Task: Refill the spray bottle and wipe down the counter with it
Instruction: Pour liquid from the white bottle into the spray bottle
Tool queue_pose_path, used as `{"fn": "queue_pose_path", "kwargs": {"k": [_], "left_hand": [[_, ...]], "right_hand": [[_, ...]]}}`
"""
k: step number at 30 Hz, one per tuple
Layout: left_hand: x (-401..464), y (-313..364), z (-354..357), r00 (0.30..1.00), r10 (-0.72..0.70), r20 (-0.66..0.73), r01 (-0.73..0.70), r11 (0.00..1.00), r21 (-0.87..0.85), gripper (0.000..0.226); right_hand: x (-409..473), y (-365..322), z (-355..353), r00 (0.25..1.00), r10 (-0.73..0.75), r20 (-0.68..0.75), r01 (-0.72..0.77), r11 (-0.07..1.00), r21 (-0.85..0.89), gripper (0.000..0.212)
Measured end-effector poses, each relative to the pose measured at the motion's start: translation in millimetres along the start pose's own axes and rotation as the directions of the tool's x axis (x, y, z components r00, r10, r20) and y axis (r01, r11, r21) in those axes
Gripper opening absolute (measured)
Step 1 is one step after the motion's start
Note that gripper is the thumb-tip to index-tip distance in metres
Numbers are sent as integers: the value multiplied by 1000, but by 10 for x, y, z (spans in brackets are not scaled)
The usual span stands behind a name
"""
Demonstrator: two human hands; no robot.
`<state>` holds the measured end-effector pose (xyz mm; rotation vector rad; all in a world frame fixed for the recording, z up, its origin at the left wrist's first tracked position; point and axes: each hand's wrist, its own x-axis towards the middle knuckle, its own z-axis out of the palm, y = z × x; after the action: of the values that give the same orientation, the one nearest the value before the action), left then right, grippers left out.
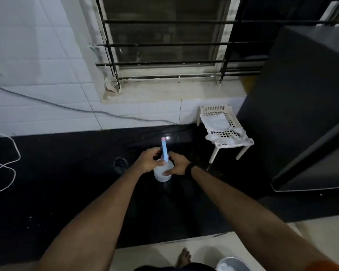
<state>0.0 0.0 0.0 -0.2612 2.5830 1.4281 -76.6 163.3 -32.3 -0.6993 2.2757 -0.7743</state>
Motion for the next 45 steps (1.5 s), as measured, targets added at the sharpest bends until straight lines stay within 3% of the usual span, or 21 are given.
{"fn": "queue_pose_path", "kwargs": {"k": [5,8,13,16,19,21,24,26,30,32,35,38,43,45], "left_hand": [[81,-69,136,999,21,-42,-28,985,-171,35],[103,-221,164,999,42,5,-41,982,-182,53],[157,-243,290,993,42,-110,-60,984,-169,57],[196,-268,366,983,87,-161,-108,987,-123,33],[266,-291,448,963,18,-270,-49,993,-109,14],[297,-198,519,925,-69,-374,10,987,-159,21],[303,-42,559,820,-265,-507,77,929,-362,40],[328,-50,528,832,-278,-479,84,918,-387,42],[404,-201,426,955,-116,-274,-13,904,-428,28],[403,-257,418,976,-60,-211,-39,900,-435,29],[401,-284,455,945,-89,-315,-26,939,-344,19],[391,-157,495,877,-202,-436,23,924,-383,40],[306,-156,597,959,-101,-264,-28,897,-442,43],[274,-208,589,959,-86,-271,-38,905,-423,39]], "right_hand": [[138,1,96,996,42,-77,-32,992,122,53],[196,71,150,997,43,-70,-31,987,160,45],[231,115,251,997,22,-70,-11,988,155,66],[303,142,313,992,42,-119,-32,996,84,82],[329,120,386,984,54,-172,-57,998,-16,76],[317,31,471,961,53,-271,-80,993,-88,67],[332,-52,621,930,34,-366,-109,976,-186,64],[333,-82,612,926,81,-368,-139,981,-134,66],[404,-31,567,916,75,-393,-148,976,-158,80],[437,5,549,911,95,-402,-172,972,-162,85],[412,12,516,916,109,-385,-171,977,-129,85],[392,3,530,917,145,-373,-186,980,-76,77],[407,80,569,920,155,-359,-213,969,-127,79],[385,73,571,918,164,-362,-222,967,-127,81]]}}
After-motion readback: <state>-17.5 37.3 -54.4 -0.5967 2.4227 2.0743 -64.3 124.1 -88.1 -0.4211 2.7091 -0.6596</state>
